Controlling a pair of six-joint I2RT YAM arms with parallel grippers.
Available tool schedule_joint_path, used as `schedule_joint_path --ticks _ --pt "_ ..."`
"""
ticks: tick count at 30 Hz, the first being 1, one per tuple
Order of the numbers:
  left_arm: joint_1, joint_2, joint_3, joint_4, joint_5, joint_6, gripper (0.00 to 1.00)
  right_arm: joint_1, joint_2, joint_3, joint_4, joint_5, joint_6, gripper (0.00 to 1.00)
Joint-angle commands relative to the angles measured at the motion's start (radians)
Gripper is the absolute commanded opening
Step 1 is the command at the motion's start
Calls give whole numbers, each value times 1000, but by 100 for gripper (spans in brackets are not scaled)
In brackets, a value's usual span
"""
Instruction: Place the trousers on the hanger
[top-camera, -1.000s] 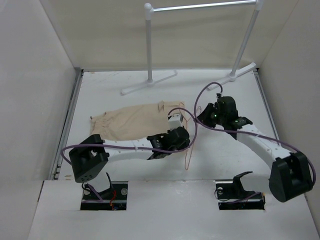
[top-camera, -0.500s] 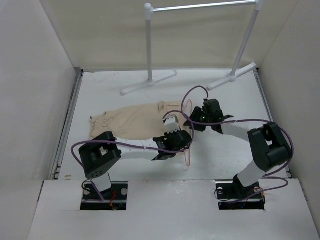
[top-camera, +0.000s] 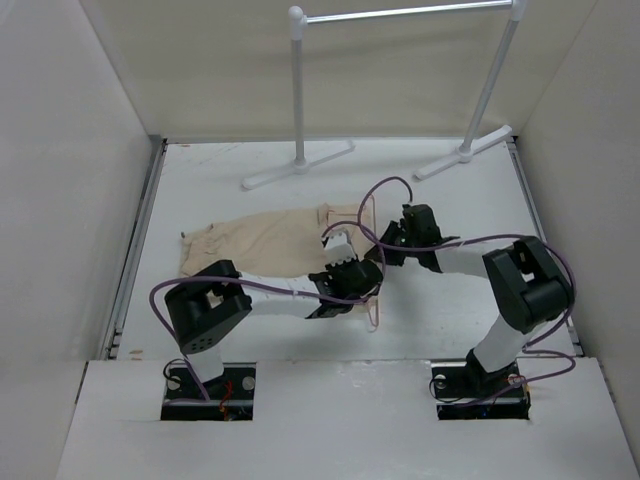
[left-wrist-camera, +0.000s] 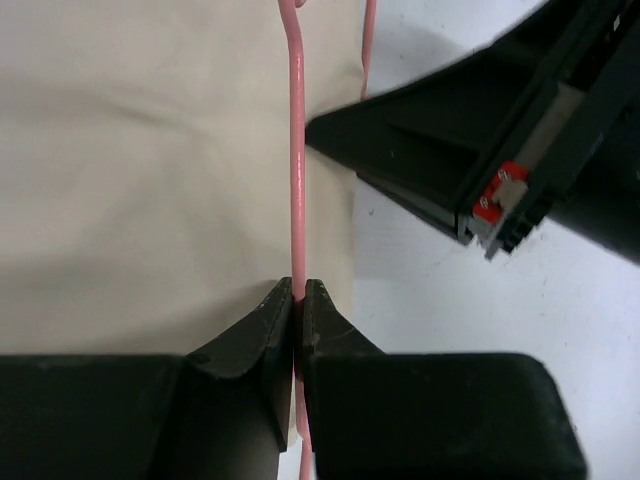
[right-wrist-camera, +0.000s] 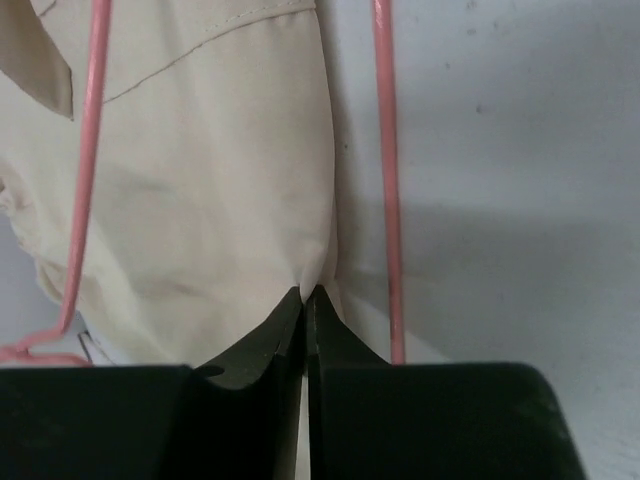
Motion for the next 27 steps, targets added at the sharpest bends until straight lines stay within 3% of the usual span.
schedule_joint_path --ticks 1,9,19,27 --pt "26 -29 -19 29 -77 -3 0 -11 -82 -56 68 -34 75 7" --pt "58 -77 -103 12 -78 5 0 -110 -284 -138 64 -41 152 4" --pt "64 -259 -234 -133 -95 16 0 -206 -284 -136 27 -12 143 4" --pt "89 -388 -246 -209 -132 103 0 -214 -269 -162 -2 33 114 5"
